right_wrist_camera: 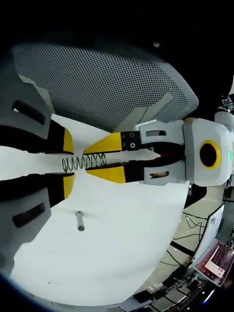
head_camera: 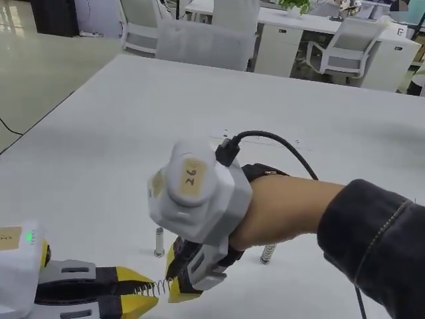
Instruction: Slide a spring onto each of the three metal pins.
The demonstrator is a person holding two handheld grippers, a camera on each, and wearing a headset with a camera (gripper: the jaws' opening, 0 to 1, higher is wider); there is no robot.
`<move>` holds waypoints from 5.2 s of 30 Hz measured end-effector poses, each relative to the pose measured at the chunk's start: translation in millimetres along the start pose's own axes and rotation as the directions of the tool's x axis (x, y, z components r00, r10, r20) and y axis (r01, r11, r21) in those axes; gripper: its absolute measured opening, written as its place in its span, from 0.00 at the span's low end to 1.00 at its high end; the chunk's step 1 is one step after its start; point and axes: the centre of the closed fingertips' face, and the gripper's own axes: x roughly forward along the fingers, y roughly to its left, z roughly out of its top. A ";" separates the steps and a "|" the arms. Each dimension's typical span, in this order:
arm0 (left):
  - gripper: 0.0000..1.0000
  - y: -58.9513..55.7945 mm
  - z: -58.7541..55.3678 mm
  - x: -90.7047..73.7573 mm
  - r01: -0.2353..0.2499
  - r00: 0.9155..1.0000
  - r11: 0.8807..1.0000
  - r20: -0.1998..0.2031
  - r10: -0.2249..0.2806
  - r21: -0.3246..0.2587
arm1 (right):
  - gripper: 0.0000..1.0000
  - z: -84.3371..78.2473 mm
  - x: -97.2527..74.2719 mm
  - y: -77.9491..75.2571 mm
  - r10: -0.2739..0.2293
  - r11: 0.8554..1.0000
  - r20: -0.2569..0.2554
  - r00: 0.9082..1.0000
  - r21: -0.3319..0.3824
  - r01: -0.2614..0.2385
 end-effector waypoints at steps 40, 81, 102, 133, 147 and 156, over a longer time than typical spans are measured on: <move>0.03 -1.4 1.5 6.1 0.012 1.000 1.000 0.010 -0.012 -0.005 | 0.08 33.8 -16.4 5.0 -0.016 0.999 0.057 0.998 -0.050 0.019; 0.12 6.2 -1.4 2.7 -0.031 0.999 0.999 0.008 0.031 -0.022 | 0.08 31.4 -22.0 -6.8 -0.042 0.998 0.032 0.999 -0.038 0.044; 0.45 29.8 -3.2 -8.8 -0.154 0.987 0.986 0.025 0.156 -0.057 | 0.08 20.7 -35.7 -27.9 -0.091 0.996 0.014 0.996 -0.006 0.092; 0.59 34.6 -7.7 -15.1 -0.193 0.981 0.979 0.022 0.195 -0.073 | 0.08 15.7 -35.6 -90.8 -0.159 0.987 -0.028 0.987 0.020 0.159; 0.59 36.8 -10.3 -19.4 -0.207 0.978 0.975 0.021 0.209 -0.082 | 0.08 6.4 -16.4 -102.4 -0.131 0.991 -0.065 0.989 0.029 0.133; 0.59 37.9 -11.6 -20.5 -0.210 0.977 0.974 0.017 0.212 -0.084 | 0.08 4.0 -10.8 -102.5 -0.118 0.992 -0.072 0.990 0.037 0.121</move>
